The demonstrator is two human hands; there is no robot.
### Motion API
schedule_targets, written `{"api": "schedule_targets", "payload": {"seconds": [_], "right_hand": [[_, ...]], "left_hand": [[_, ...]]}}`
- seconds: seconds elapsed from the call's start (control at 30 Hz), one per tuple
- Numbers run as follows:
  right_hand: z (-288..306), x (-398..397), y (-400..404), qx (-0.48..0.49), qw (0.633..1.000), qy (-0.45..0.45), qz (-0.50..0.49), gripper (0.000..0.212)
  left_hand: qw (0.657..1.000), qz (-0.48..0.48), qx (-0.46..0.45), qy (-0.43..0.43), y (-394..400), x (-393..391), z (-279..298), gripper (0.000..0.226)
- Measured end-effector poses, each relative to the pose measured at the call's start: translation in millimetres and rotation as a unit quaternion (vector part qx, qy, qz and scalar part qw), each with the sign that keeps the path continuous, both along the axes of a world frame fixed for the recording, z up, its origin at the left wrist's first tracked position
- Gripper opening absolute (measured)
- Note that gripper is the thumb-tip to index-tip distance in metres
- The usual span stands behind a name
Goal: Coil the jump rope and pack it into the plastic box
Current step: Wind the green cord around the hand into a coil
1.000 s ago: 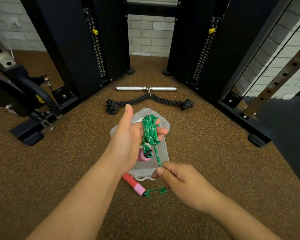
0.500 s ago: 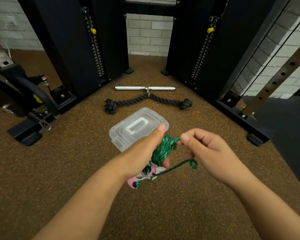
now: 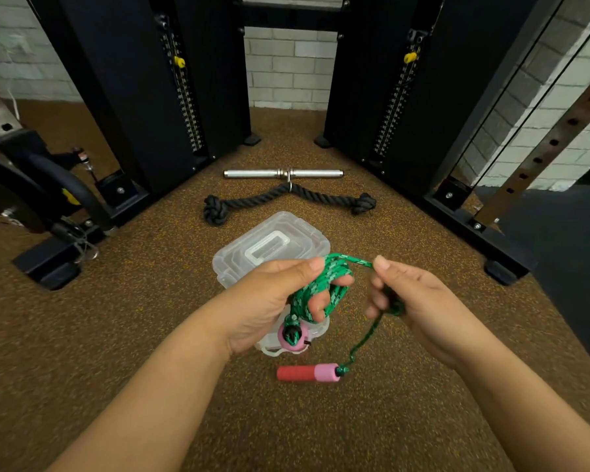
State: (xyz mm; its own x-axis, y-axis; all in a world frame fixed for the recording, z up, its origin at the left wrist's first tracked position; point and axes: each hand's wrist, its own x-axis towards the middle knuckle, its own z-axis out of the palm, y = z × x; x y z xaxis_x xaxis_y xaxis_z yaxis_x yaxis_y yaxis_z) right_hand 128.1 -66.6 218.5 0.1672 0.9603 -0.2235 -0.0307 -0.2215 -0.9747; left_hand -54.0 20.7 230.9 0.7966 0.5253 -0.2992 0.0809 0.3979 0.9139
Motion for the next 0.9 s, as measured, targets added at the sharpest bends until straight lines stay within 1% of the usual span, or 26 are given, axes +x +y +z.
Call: {"api": "schedule_targets", "payload": {"seconds": [0.07,0.17,0.27,0.33,0.43,0.5,0.6,0.67,0.77,0.83,0.87,0.9], "right_hand": [[1.5,-0.3,0.3,-0.020,1.000,-0.016,-0.013,0.050],[3.4,3.5,-0.3,-0.016,0.999,0.011,-0.025,0.043],[2.0,11.5,-4.7,-0.013,0.998,0.049,0.026,0.042],[-0.2,16.6,-8.0,-0.021,0.997,0.024,0.072,0.039],[-2.6,17.9,-10.8,-0.030,0.992,-0.030,0.116,0.033],[-3.3,16.3,-10.1,-0.026,0.994,-0.040,0.102,0.028],[-4.3,16.7,-7.4,-0.014,0.999,-0.021,0.045,0.017],[-7.1,19.2,-5.0,-0.012,0.999,-0.033,0.001,0.011],[-8.8,20.5,-3.3,-0.003,0.997,-0.039,-0.063,0.021],[-8.0,18.6,-4.0,-0.010,0.997,-0.057,-0.056,0.015],[-8.2,17.8,-4.5,-0.024,0.995,-0.086,-0.039,0.017],[-10.2,18.2,-5.2,-0.045,0.989,-0.141,-0.018,0.026]], "left_hand": [[1.000,0.009,-0.016,-0.009,-0.2,0.7,0.8,0.040],[0.999,0.031,-0.010,-0.013,0.3,1.8,-1.3,0.042],[0.995,0.092,-0.020,-0.044,8.1,-2.1,-2.2,0.043],[0.989,0.133,-0.027,-0.061,13.2,-6.5,0.0,0.043],[0.984,0.158,-0.033,-0.079,15.6,-10.2,2.6,0.042],[0.983,0.164,-0.033,-0.078,16.9,-10.6,1.9,0.042],[0.985,0.160,-0.021,-0.062,19.0,-12.3,0.0,0.042],[0.987,0.154,-0.010,-0.054,18.0,-12.7,-0.3,0.042],[0.986,0.151,-0.016,-0.064,14.3,-9.9,0.9,0.041],[0.985,0.154,-0.020,-0.071,13.1,-7.5,2.1,0.042],[0.985,0.157,-0.023,-0.073,13.1,-6.7,2.4,0.042],[0.984,0.159,-0.029,-0.073,12.9,-5.8,2.6,0.043]]}}
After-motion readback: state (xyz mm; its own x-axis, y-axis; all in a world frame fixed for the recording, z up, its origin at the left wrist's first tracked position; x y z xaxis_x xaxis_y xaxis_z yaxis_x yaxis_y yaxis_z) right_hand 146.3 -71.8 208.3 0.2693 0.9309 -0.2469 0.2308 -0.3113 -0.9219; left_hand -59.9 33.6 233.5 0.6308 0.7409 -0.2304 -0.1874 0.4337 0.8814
